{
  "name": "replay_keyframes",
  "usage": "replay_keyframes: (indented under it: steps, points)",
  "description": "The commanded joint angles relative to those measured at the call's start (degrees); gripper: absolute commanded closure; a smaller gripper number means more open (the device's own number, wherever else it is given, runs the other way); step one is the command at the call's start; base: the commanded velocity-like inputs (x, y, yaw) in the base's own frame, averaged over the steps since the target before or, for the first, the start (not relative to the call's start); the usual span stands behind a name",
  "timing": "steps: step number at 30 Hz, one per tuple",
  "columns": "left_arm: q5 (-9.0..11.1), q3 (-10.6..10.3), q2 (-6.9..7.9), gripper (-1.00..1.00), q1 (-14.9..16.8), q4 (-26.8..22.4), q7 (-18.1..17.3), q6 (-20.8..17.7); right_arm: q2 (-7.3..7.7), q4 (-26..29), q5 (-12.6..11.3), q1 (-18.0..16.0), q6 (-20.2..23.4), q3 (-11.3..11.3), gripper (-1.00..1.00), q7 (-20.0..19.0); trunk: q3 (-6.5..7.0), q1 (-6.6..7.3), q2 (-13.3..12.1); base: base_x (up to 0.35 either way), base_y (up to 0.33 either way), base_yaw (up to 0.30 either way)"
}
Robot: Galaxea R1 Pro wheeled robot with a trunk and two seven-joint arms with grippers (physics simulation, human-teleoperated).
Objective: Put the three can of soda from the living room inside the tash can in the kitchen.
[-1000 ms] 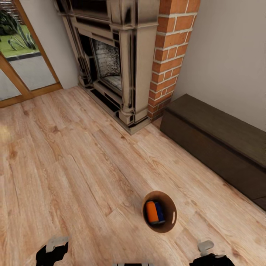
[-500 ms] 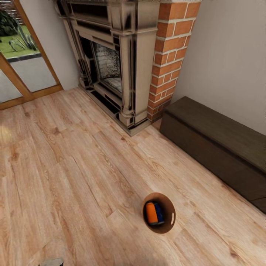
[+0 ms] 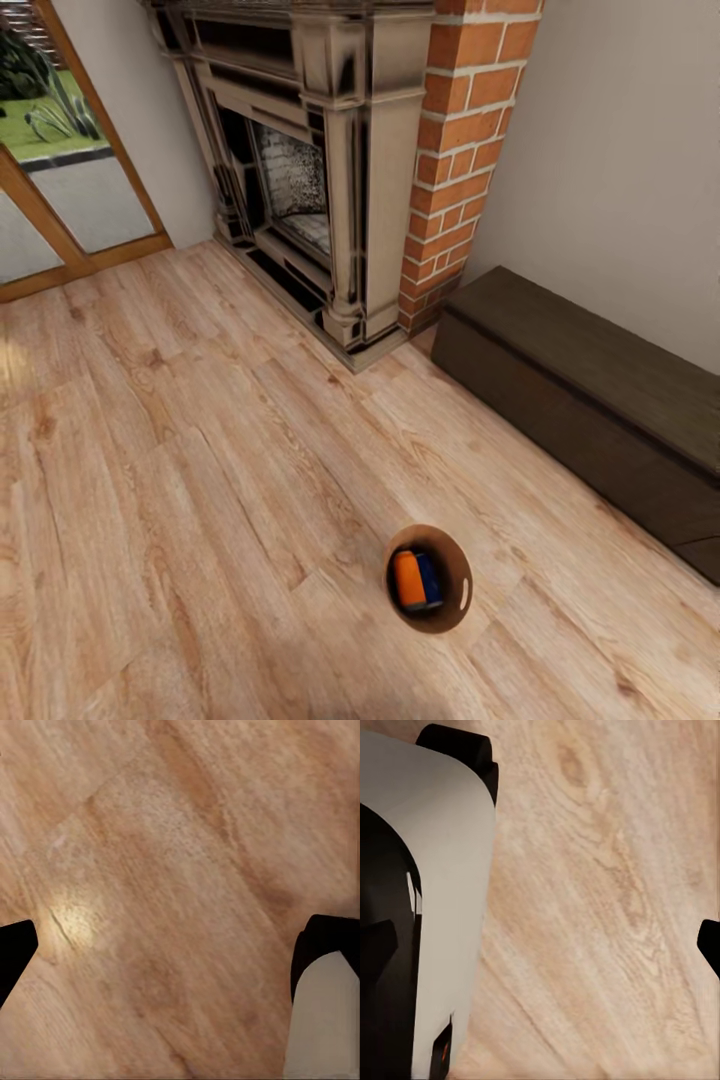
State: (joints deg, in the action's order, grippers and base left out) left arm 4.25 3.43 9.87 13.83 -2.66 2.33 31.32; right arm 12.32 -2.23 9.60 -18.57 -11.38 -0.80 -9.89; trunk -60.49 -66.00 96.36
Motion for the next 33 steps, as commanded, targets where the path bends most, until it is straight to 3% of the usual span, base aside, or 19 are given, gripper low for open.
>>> replay_keyframes:
  steps: [1, 20, 27, 33]
  points:
    - [0.01, -0.01, -0.01, -1.00, -0.09, 0.04, -0.03, -0.02, 0.03, -0.01, 0.00, 0.02, -0.01, 0.00, -1.00, 0.01, 0.19, 0.23, -0.42, 0.000, 0.000, 0.000]
    - [-0.12, -0.01, -0.48, -1.00, -2.75, 3.15, -0.13, -1.38, 0.62, -0.05, -1.38, 0.77, -0.04, -0.07, -1.00, 0.04, 3.60, 4.40, -8.04, 0.000, 0.000, 0.000]
    - [-0.12, -0.01, -0.51, -1.00, -4.36, 3.18, -0.13, -3.49, 0.39, -0.07, -1.41, 1.69, -1.48, -0.08, -1.00, 0.04, 4.85, 5.94, -10.84, 0.000, 0.000, 0.000]
    - [-0.04, 0.02, -0.37, -1.00, -4.96, 3.18, -0.58, -8.05, 0.03, -0.13, -1.45, 2.38, -2.30, -0.08, -1.00, 0.04, 5.93, 7.25, -13.25, 0.000, 0.000, 0.000]
